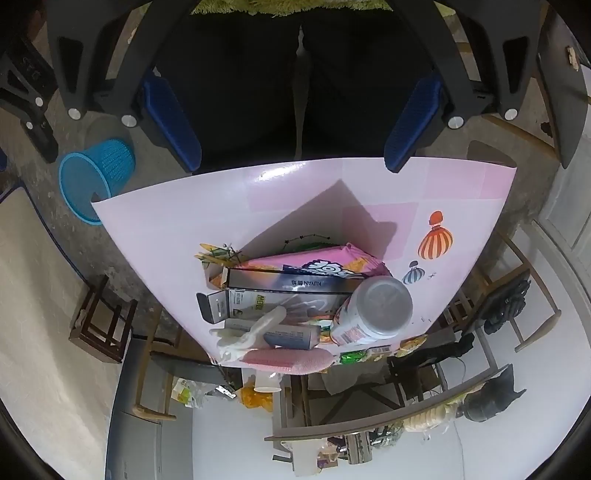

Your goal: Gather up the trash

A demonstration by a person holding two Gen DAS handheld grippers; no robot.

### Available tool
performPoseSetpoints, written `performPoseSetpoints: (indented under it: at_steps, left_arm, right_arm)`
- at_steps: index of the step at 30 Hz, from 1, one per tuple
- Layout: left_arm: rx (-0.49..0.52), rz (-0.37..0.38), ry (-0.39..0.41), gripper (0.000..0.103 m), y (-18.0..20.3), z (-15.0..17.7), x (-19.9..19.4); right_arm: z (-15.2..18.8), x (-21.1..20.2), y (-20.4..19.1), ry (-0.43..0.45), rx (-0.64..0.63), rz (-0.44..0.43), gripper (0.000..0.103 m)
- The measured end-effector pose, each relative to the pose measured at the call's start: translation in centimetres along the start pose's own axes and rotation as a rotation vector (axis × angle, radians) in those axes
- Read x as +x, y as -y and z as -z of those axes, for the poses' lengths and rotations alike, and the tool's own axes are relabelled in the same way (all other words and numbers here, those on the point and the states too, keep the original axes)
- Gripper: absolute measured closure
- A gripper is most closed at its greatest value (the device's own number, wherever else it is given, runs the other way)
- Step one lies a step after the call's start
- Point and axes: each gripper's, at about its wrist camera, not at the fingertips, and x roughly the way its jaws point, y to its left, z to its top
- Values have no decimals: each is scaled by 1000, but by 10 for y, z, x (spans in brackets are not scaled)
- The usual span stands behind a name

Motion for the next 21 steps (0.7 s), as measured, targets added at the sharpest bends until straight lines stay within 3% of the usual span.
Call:
performPoseSetpoints:
  at_steps: [21]
  left_arm:
    - [-14, -4, -4, 6, -8, 0, 5]
  right_arm:
    - [-3, -5, -1, 2, 2, -22, 8]
